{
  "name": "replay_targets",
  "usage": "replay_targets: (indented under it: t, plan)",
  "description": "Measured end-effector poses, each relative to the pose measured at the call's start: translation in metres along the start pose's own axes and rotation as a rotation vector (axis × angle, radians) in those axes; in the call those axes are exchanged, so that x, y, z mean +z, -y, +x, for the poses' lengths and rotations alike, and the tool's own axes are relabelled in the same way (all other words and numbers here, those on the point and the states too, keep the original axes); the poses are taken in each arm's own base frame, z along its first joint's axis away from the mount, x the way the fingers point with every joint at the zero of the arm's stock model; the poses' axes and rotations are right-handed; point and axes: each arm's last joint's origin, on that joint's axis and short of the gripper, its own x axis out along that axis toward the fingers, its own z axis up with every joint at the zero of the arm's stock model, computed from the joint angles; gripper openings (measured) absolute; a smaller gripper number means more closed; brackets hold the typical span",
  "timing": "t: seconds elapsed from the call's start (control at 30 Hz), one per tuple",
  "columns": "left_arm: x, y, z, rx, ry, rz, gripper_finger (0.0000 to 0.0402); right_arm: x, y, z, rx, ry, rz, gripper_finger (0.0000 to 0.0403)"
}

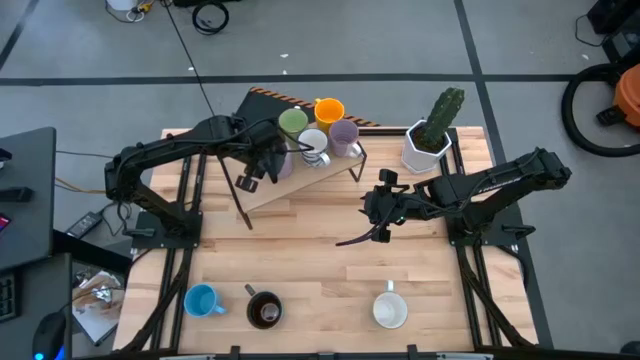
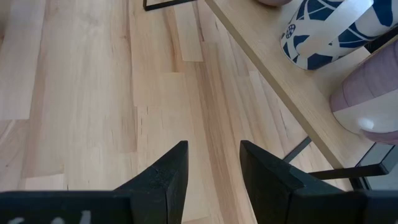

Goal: Place coffee mugs
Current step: Put the purple mug on the shelf

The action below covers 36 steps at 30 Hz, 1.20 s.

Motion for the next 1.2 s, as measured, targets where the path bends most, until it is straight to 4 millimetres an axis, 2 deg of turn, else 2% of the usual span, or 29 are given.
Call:
replay_targets:
  t: [0.13, 0.37, 0.57, 0.77, 1.03, 1.2]
  plan:
    - [0.001, 0.003, -0.004, 0.011, 0.007, -0.112, 0.0188, 0.000, 0.000, 0.000, 0.001, 0.000, 0.000, 0.0151]
    - [0.002, 0.005, -0.014, 0.057, 0.031, -0.398, 0.0192, 0.000, 0.000, 0.000, 0.000, 0.000, 0.004, 0.0151]
    - [0.007, -0.001, -0.023, 0.066, 0.113, -0.707, 0.0192, 0.000, 0.000, 0.000, 0.001, 0.001, 0.008, 0.0151]
    - [0.014, -0.008, -0.029, 0.073, 0.209, -0.889, 0.0192, 0.000, 0.000, 0.000, 0.001, 0.003, 0.009, 0.0151]
    - [0.028, -0.009, -0.004, 0.076, 0.146, -0.954, 0.0191, 0.001, 0.000, 0.000, 0.001, 0.007, 0.012, 0.0151]
    - [0.033, -0.008, 0.005, 0.074, 0.108, -0.945, 0.0170, 0.001, 0.000, 0.000, 0.001, 0.007, 0.012, 0.0151]
